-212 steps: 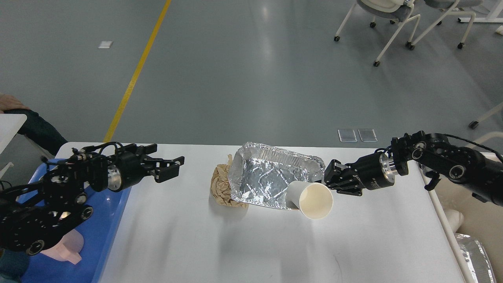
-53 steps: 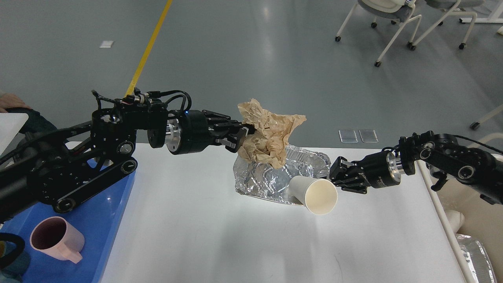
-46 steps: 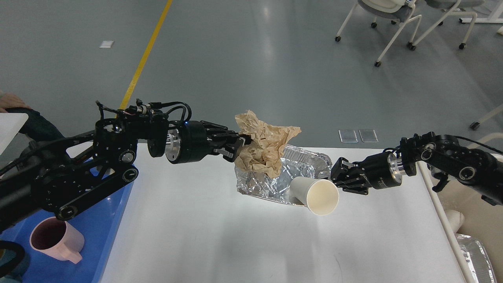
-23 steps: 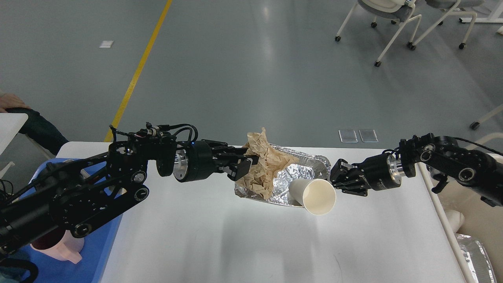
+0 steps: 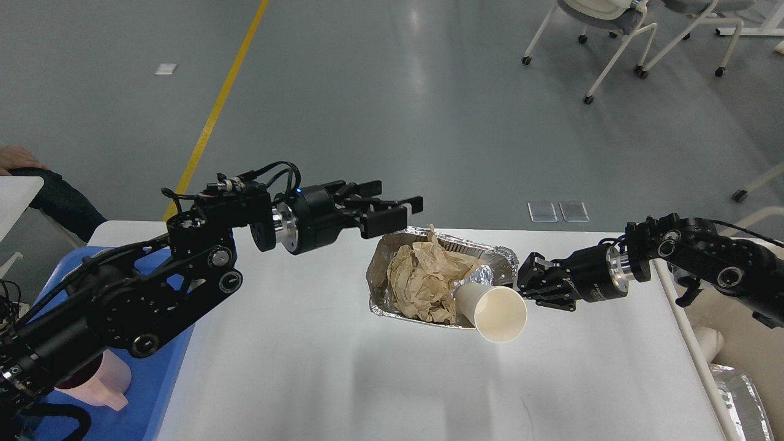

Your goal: Tidy desktop

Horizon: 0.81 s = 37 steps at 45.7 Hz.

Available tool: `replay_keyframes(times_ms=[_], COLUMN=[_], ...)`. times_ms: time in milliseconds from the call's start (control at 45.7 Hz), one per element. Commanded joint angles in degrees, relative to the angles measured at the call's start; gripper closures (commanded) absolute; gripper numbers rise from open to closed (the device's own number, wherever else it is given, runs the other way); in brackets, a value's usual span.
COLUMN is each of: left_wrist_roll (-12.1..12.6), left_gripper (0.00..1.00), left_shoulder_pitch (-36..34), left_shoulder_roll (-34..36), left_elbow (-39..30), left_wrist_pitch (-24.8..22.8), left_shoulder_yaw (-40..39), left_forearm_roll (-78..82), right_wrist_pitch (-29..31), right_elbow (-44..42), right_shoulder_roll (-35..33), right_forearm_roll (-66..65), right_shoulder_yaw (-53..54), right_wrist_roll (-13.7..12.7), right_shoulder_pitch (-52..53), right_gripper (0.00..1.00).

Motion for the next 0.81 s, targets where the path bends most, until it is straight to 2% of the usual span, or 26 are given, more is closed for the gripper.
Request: replay_keyframes(times_ms=[0,153,197,241,350,548,657,788], left_wrist_roll=[4.1,14.3,16.2,17.0,17.1,16.4,14.6,11.3], left_gripper=[0.03,0.03,0.03,0.03,0.03,0.03,0.03,0.03], left_shoulder_pitch=[4.8,12.6,14.7,16.5,21.1,24.1,24.2,24.2], left_shoulder_roll=[0.9,1.0,1.0,1.1,1.1,0.3,-0.8,-6.1], left_elbow=[0.0,1.8,2.5,3.1,5.4,10.8,13.1,15.1], left_wrist_pitch=[0.8,0.8,0.8,0.8,0.5,-0.1,-0.1,0.0], left_shoulder_yaw=[-12.2,-25.7,-27.9,-29.9,-34.4,-40.5,-40.6,-41.9], left_forearm_roll=[-7.2,-20.8,-25.3,-29.9,-42.7,-64.8,-68.8,-69.3], right_wrist_pitch=[-0.1,-0.3,-0.3,-0.3,-0.4,-1.3,-1.3,-1.1], right_elbow=[-0.4,-0.6,-0.6,-0.6,-1.3,-4.0,-5.2,-10.2], right_shoulder_roll=[-1.0,-3.5,-5.1,-6.7,-11.5,-21.1,-25.8,-29.1], right_forearm_roll=[0.1,1.2,2.0,3.2,6.3,14.7,17.7,27.4], right_shoulder_yaw=[0.1,0.3,0.9,1.4,1.6,1.9,2.6,2.7], right_wrist_roll=[-0.1,-0.1,-0.1,-0.1,-0.2,-0.1,0.4,0.8], right_shoulder_pitch=[-0.4,-1.3,-1.6,-2.0,-2.4,-5.8,-8.9,-15.6], right_gripper=[1.00,1.00,1.00,1.00,1.00,1.00,1.00,1.00])
